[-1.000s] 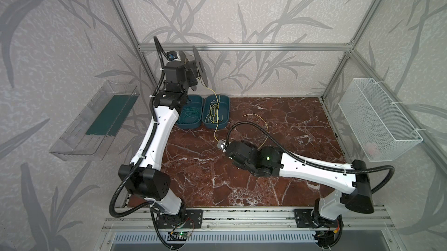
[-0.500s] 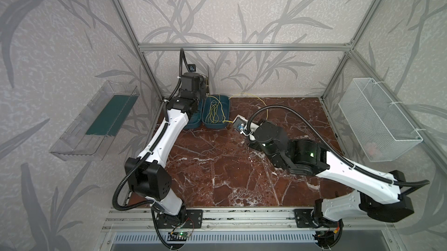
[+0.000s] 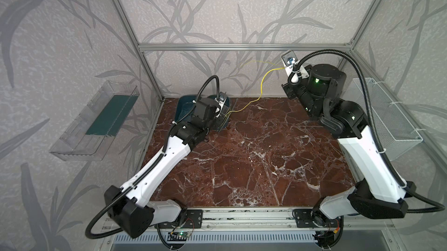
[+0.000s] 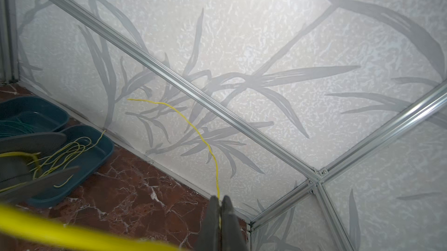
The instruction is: Wrap the cables
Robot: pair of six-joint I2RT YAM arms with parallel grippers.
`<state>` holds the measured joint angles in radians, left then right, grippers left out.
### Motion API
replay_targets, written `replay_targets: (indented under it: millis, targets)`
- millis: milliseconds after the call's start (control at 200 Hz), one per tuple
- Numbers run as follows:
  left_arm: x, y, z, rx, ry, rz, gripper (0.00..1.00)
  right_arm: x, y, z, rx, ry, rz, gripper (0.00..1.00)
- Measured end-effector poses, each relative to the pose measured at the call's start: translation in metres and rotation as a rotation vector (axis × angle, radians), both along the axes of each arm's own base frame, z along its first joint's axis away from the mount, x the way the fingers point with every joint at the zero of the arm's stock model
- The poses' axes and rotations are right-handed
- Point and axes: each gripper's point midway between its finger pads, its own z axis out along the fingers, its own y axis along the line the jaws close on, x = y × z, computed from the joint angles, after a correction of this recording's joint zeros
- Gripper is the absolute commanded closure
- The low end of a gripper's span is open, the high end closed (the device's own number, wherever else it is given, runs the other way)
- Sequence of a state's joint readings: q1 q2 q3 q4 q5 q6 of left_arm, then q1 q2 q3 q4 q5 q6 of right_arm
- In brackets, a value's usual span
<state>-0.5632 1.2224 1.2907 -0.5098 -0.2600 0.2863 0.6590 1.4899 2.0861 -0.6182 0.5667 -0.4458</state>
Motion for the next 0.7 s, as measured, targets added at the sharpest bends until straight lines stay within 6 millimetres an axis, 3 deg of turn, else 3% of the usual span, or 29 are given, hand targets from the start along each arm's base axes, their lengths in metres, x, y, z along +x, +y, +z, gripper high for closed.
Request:
replay_targets:
  millis: [200, 450, 555, 700]
  targets:
    - [-0.077, 0.002, 0.007, 0.112, 0.005, -0.163, 1.00, 0.068, -0.048, -0.042, 0.082, 0.106, -0.101, 1.00]
    - [-0.116, 0.000, 0.005, 0.200, 0.000, -0.269, 1.00, 0.141, -0.086, -0.120, 0.186, 0.289, -0.176, 1.00]
    - [-0.128, 0.010, 0.027, 0.136, -0.063, -0.274, 1.00, 0.157, -0.092, -0.171, 0.192, 0.395, -0.205, 1.00]
    - [-0.143, 0.020, 0.077, 0.026, -0.163, -0.281, 1.00, 0.164, -0.086, -0.239, 0.175, 0.536, -0.222, 1.00]
